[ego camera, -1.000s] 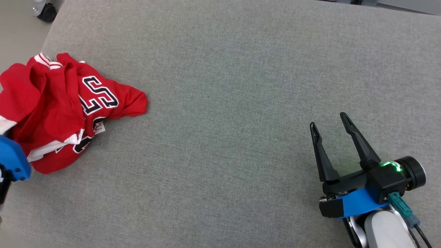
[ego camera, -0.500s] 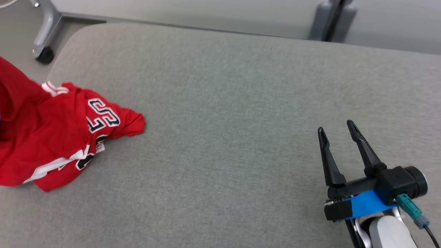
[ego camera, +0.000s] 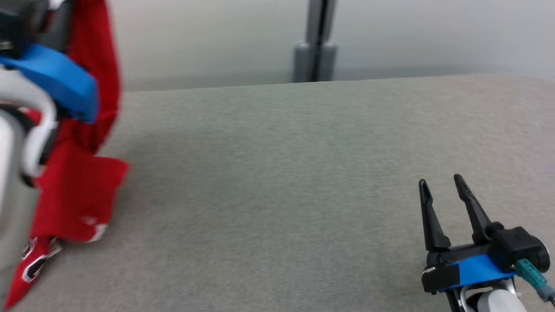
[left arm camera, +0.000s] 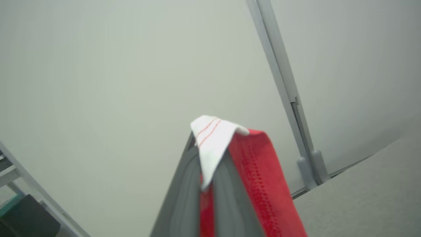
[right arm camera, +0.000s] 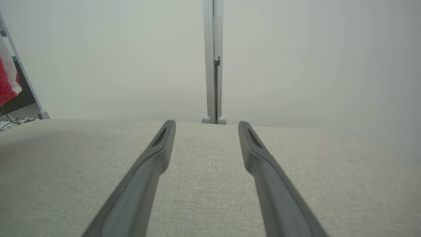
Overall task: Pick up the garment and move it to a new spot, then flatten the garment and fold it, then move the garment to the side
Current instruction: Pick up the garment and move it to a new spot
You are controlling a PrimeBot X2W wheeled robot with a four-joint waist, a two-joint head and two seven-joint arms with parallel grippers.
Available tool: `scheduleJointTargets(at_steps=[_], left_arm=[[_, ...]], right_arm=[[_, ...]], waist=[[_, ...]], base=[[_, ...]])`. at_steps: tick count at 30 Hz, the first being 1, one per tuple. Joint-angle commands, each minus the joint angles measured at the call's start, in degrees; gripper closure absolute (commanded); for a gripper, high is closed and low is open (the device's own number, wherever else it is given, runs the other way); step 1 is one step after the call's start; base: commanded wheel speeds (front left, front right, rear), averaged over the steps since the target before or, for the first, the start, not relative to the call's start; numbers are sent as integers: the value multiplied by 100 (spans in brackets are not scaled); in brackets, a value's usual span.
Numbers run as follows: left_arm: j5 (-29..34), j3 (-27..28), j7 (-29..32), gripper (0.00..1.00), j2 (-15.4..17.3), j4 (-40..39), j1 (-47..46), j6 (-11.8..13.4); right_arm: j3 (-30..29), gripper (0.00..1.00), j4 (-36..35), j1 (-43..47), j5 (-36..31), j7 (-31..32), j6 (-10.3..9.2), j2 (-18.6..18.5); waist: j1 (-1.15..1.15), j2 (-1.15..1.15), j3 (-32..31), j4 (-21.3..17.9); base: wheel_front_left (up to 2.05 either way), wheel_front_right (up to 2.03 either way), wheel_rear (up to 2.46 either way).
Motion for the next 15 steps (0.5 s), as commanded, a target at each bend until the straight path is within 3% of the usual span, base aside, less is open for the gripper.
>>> scheduleJointTargets(at_steps=[1,8,11,15], left_arm=[[-30,-85,51,100,-149,-158,-100,33],[-10,-720,-86,100,-1147,-586,-148,132],[-27,-1050,-300,100,-1596,-450,91,168],[36,-1497,-603,100,-1940,6,505,140]], right_arm=[[-37,0,-7,41,33,-20,1,-12],[-92,0,-6,-74,149,-21,1,-10],[-79,0,-4,-135,212,-21,1,-11],[-69,0,-17,-176,278,-21,1,-12]], waist=[[1,0,-173,-311],[1,0,95,-759],[1,0,224,-880],[1,0,389,-960]], base=[[0,0,0],[0,0,0],[0,0,0],[0,0,0]])
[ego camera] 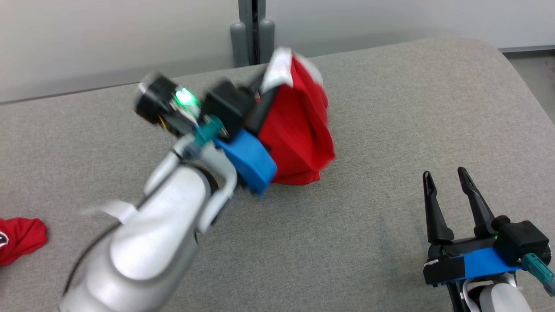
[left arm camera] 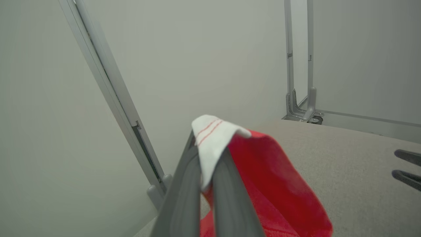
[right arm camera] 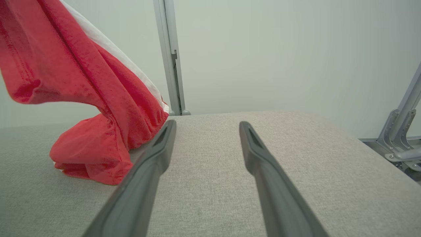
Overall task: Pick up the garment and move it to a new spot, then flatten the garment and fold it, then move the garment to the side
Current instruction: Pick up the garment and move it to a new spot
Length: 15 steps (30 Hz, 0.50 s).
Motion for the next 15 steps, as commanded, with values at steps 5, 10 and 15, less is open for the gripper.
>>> scheduleJointTargets(at_steps=[5,10,15], left_arm=[[80,-407,-475,100,-206,757,716,52],[130,-620,-819,75,-303,1269,1090,73],[129,-759,-1265,0,-425,1816,1368,106]], right_arm=[[-74,0,18,-88,65,-22,1,-10],[-101,0,57,-121,35,-22,1,-11],[-92,0,115,-148,-20,-21,1,-10]], waist=[[-1,0,188,53],[-1,0,235,162],[-1,0,206,296]], base=[[0,0,0],[0,0,0],[0,0,0]])
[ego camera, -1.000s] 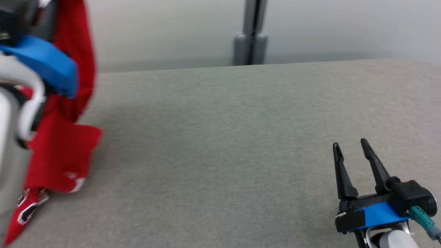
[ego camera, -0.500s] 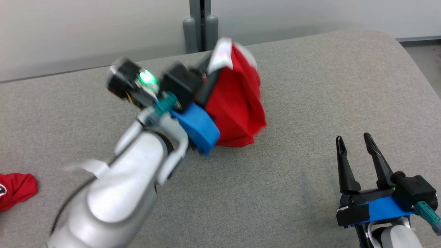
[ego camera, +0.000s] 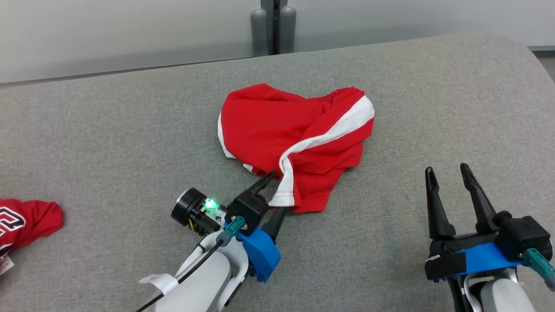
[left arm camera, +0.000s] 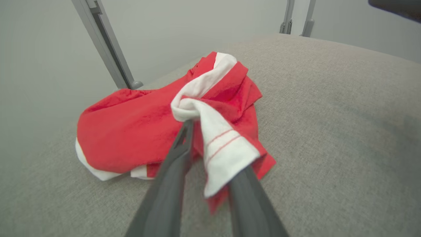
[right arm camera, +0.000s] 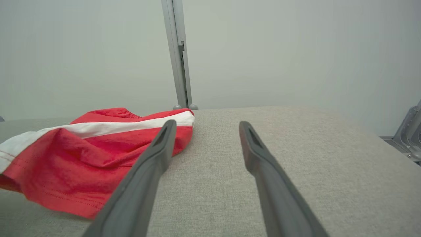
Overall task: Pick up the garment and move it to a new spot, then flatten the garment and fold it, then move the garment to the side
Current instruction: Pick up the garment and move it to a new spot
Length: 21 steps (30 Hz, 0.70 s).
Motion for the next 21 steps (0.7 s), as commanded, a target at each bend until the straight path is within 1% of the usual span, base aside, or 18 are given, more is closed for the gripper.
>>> scheduleJointTargets(at_steps=[1,4,7,11,17,21], left_arm=[[-11,13,-71,0,10,60,46,34],[-89,46,-307,0,-14,311,164,48],[-139,96,-513,0,39,471,238,68],[-237,259,-746,0,105,462,361,105],[-401,651,-884,0,303,53,732,219],[-469,1093,-885,0,378,-577,1119,308]], right_arm=[[10,0,19,-40,-16,-22,1,-10],[20,0,29,-43,-24,-22,1,-10],[3,0,37,-2,-53,-22,1,-10],[-19,0,44,64,-93,-22,1,-10],[-63,0,55,140,-149,-22,1,-11],[-61,0,47,237,-183,-22,1,-11]], waist=[[-1,0,-10,14],[-1,0,-53,71],[-1,0,-110,135],[-1,0,-234,217],[-1,0,-480,322],[-1,0,-647,380]], base=[[0,0,0],[0,0,0],[0,0,0],[0,0,0],[0,0,0],[0,0,0]])
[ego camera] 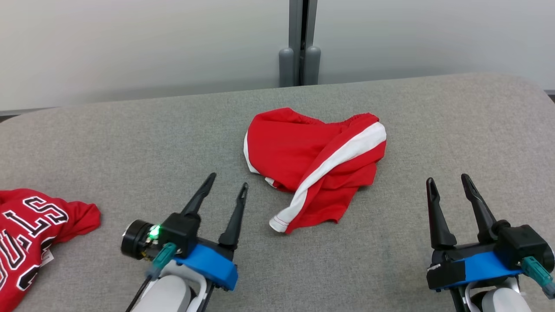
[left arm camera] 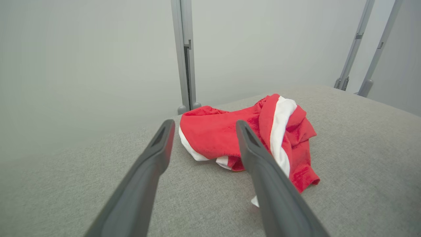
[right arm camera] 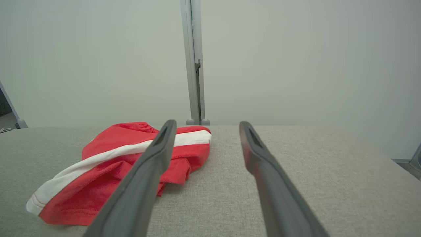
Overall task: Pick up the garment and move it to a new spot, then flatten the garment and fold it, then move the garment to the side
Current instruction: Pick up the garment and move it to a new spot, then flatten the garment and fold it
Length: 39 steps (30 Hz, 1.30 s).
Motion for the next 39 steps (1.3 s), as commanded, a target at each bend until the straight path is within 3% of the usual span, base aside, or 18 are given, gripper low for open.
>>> scheduleJointTargets(at_steps=[1,7,25,39], left_arm=[[-22,103,-25,0,46,-107,162,37],[-81,753,-26,0,-78,-513,770,66],[23,2486,-27,0,-514,-555,1794,16],[375,2995,-28,0,-742,-460,1906,-238]], right_arm=[[6,0,-7,89,-41,-22,1,-11],[35,0,-68,215,-58,-22,1,-10],[309,0,23,539,94,-22,1,-11],[348,0,91,539,112,-22,1,-11]], waist=[[0,0,-42,-1],[0,0,-219,42],[0,0,-381,108],[0,0,-339,155]], base=[[0,0,0],[0,0,0],[0,0,0],[0,0,0]])
